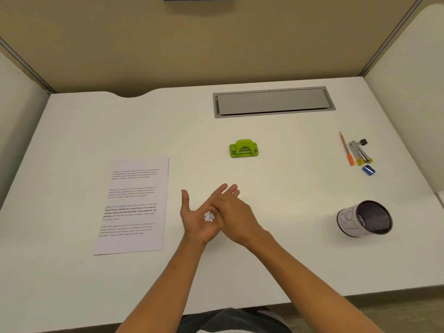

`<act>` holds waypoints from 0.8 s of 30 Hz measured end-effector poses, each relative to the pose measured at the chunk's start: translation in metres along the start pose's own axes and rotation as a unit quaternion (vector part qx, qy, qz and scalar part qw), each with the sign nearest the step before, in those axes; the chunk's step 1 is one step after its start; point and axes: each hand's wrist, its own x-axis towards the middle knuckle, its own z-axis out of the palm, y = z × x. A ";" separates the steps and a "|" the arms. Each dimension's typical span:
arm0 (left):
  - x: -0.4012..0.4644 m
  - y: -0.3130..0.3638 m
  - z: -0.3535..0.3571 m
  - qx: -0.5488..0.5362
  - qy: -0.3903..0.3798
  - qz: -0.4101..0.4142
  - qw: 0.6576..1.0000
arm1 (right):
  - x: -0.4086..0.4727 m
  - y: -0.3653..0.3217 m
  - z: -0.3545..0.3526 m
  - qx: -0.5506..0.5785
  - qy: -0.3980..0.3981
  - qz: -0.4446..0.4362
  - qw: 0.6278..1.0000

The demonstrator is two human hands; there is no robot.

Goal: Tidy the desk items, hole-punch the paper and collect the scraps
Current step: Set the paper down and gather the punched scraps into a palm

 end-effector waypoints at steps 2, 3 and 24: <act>0.004 -0.002 0.004 0.007 -0.012 -0.017 1.000 | 0.000 0.000 -0.003 -0.013 0.001 0.011 1.000; 0.006 -0.002 0.006 0.010 -0.018 -0.025 0.999 | -0.001 0.001 -0.007 -0.008 0.013 0.022 1.000; 0.074 -0.109 0.078 0.019 -0.045 -0.079 0.996 | -0.094 0.111 -0.145 0.657 0.201 0.275 0.672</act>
